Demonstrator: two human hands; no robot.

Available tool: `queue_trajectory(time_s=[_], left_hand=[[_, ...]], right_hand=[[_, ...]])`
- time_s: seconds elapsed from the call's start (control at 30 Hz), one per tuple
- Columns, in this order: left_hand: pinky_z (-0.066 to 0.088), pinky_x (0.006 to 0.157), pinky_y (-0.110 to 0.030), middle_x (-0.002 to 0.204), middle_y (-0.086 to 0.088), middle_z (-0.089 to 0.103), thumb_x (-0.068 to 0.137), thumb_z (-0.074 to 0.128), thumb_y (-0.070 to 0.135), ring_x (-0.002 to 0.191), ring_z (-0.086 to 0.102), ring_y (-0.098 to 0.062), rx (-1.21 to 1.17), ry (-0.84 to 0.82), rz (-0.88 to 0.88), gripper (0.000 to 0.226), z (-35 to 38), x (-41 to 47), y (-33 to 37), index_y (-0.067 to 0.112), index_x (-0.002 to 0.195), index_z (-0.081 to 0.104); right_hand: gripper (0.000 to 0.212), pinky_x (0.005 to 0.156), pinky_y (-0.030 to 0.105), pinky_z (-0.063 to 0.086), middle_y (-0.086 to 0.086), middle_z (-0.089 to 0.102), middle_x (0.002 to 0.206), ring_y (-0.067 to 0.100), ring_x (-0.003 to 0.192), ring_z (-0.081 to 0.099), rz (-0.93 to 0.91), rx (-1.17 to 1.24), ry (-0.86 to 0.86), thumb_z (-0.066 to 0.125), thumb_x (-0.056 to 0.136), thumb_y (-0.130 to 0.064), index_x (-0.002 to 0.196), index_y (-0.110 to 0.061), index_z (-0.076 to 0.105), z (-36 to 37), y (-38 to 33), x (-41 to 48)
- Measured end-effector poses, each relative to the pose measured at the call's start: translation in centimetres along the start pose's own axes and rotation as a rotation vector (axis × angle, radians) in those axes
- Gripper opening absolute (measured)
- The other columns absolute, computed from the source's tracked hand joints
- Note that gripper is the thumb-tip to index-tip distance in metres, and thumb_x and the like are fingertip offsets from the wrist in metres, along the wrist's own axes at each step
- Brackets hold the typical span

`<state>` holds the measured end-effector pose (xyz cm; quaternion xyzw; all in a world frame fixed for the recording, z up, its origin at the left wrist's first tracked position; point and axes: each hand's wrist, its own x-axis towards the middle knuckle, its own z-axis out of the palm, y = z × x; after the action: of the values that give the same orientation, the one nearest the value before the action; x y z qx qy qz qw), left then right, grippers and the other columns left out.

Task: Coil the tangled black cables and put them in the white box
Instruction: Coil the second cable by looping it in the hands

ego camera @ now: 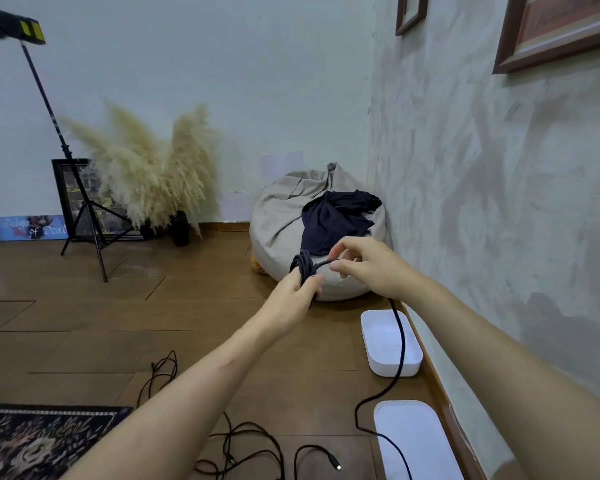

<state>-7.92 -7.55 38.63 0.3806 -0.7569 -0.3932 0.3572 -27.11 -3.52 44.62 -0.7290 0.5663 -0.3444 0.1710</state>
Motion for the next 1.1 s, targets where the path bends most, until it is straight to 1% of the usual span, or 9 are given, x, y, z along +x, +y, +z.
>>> queue_trajectory(time_s=[0.1, 0.2, 0.33, 0.43, 0.5, 0.63, 0.8, 1.0, 1.1], left_hand=[[0.043, 0.075, -0.037, 0.083, 0.004, 0.058, 0.095, 0.046, 0.053, 0.073, 0.050, -0.013, 0.021, 0.004, -0.020, 0.037, -0.4, 0.1, -0.7, 0.018, 0.092, 0.057], [0.043, 0.076, -0.033, 0.082, 0.010, 0.060, 0.102, 0.045, 0.050, 0.074, 0.051, -0.010, 0.014, -0.050, -0.009, 0.030, -0.2, -0.1, -0.3, 0.024, 0.091, 0.056], [0.043, 0.075, -0.030, 0.081, 0.012, 0.061, 0.105, 0.041, 0.054, 0.073, 0.052, -0.006, 0.014, -0.077, 0.031, 0.033, -0.3, -0.6, 0.7, 0.026, 0.094, 0.055], [0.043, 0.075, -0.030, 0.082, 0.011, 0.061, 0.105, 0.040, 0.056, 0.073, 0.052, -0.006, 0.053, -0.065, 0.033, 0.040, -0.3, -0.9, 0.4, 0.022, 0.093, 0.057], [0.044, 0.077, -0.032, 0.082, 0.010, 0.061, 0.102, 0.039, 0.060, 0.074, 0.053, -0.008, 0.044, -0.028, 0.024, 0.047, -0.5, -0.8, 0.1, 0.019, 0.092, 0.059], [0.045, 0.081, -0.036, 0.084, 0.009, 0.063, 0.095, 0.040, 0.069, 0.078, 0.055, -0.011, 0.007, -0.024, 0.017, 0.058, -0.5, -0.8, 0.3, 0.015, 0.096, 0.061], [0.043, 0.078, -0.038, 0.083, 0.009, 0.063, 0.097, 0.039, 0.069, 0.078, 0.053, -0.013, -0.035, -0.077, 0.037, 0.059, 0.2, -1.1, 1.6, 0.013, 0.099, 0.058], [0.043, 0.080, -0.039, 0.080, 0.008, 0.065, 0.090, 0.043, 0.073, 0.083, 0.057, -0.017, -0.156, -0.048, 0.003, 0.059, 0.4, -1.3, 2.1, 0.018, 0.096, 0.064], [0.043, 0.083, -0.040, 0.081, 0.006, 0.064, 0.089, 0.048, 0.070, 0.085, 0.057, -0.017, -0.226, -0.061, 0.020, 0.054, -0.1, -1.4, 2.7, 0.018, 0.095, 0.064]], right_hand=[[0.011, 0.070, 0.019, 0.045, -0.007, 0.070, 0.079, 0.001, 0.070, 0.058, -0.019, 0.004, 0.020, 0.060, 0.101, -0.024, 0.102, -0.023, 0.071, 0.3, -0.3, -0.1], [0.011, 0.069, 0.012, 0.043, -0.009, 0.069, 0.080, 0.000, 0.075, 0.060, -0.094, -0.021, 0.145, 0.063, 0.100, -0.019, 0.099, -0.019, 0.074, 0.8, -1.0, -0.1], [0.010, 0.071, 0.017, 0.045, -0.012, 0.068, 0.077, 0.000, 0.074, 0.062, -0.074, 0.035, 0.185, 0.066, 0.098, -0.024, 0.097, -0.021, 0.076, 1.0, -0.5, -0.1], [0.013, 0.072, 0.030, 0.049, -0.005, 0.068, 0.073, 0.008, 0.073, 0.062, 0.013, 0.016, 0.167, 0.068, 0.095, -0.038, 0.092, -0.027, 0.072, 1.2, 0.3, 0.0], [0.014, 0.071, 0.032, 0.048, -0.001, 0.068, 0.073, 0.011, 0.073, 0.062, 0.042, 0.022, 0.143, 0.067, 0.096, -0.040, 0.090, -0.027, 0.070, 1.1, 0.7, 0.1], [0.010, 0.071, 0.022, 0.044, -0.004, 0.067, 0.077, 0.003, 0.069, 0.057, -0.030, 0.072, 0.149, 0.063, 0.100, -0.023, 0.092, -0.025, 0.069, 0.6, 0.4, 0.1], [0.010, 0.065, 0.013, 0.040, -0.005, 0.065, 0.074, -0.001, 0.063, 0.054, -0.050, 0.153, 0.215, 0.066, 0.098, -0.022, 0.093, -0.019, 0.073, 0.4, 0.0, -0.1], [0.007, 0.066, 0.017, 0.042, 0.003, 0.068, 0.076, 0.000, 0.066, 0.058, -0.015, 0.186, 0.226, 0.069, 0.096, -0.026, 0.093, -0.023, 0.074, 0.6, 0.4, -0.1], [0.007, 0.069, 0.016, 0.042, 0.000, 0.069, 0.078, -0.002, 0.068, 0.058, -0.044, 0.185, 0.228, 0.065, 0.098, -0.019, 0.098, -0.019, 0.072, 0.2, 0.3, 0.2]])
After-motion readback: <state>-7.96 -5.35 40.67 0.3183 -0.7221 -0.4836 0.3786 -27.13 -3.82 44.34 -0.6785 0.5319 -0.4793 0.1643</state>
